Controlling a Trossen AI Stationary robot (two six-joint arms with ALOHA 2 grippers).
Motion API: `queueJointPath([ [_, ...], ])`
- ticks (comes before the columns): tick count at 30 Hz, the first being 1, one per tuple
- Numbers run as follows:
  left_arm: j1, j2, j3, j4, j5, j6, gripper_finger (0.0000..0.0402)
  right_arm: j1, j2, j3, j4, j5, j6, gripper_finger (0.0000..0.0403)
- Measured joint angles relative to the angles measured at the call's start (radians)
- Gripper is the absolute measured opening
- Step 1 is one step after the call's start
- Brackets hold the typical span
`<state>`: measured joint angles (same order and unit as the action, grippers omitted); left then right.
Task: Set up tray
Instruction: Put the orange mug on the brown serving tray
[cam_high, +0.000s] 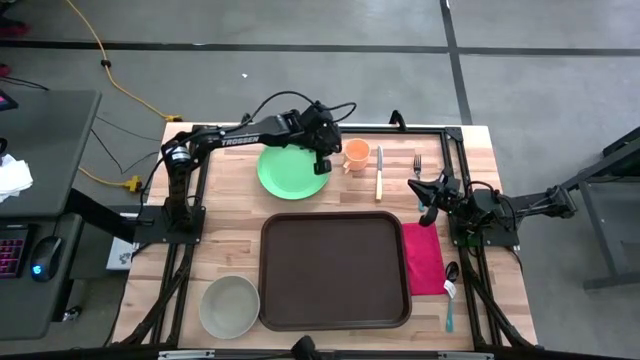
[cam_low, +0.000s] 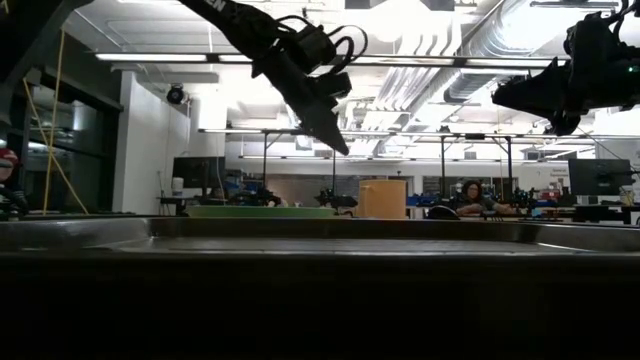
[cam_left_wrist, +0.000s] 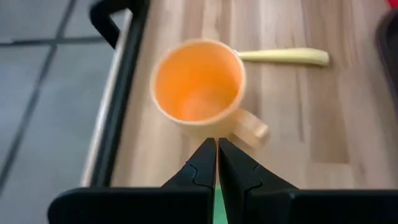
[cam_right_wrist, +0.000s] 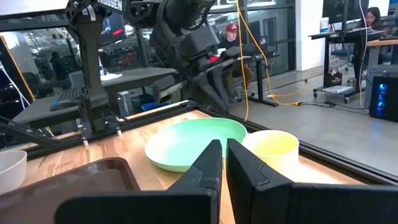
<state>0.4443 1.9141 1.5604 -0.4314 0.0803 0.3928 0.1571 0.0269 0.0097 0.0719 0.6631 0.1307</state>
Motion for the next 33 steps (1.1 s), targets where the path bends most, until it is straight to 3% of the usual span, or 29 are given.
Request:
queueJointPath([
  [9,-0.017,0.0,0.0,-0.001,0.038,-0.188,0.0046,0.0,0.0,0.0,0.0,0.028,0.0,0.0],
  [19,-0.034,0.009,0.001,0.121,0.015,-0.189,0.0046,0.0,0.0,0.0,0.0,0.026,0.001,0.0],
  [33,0.013,0.06,0.0,0.152,0.014,-0.245,0.0046,0.0,0.0,0.0,0.0,0.025,0.003,0.0],
])
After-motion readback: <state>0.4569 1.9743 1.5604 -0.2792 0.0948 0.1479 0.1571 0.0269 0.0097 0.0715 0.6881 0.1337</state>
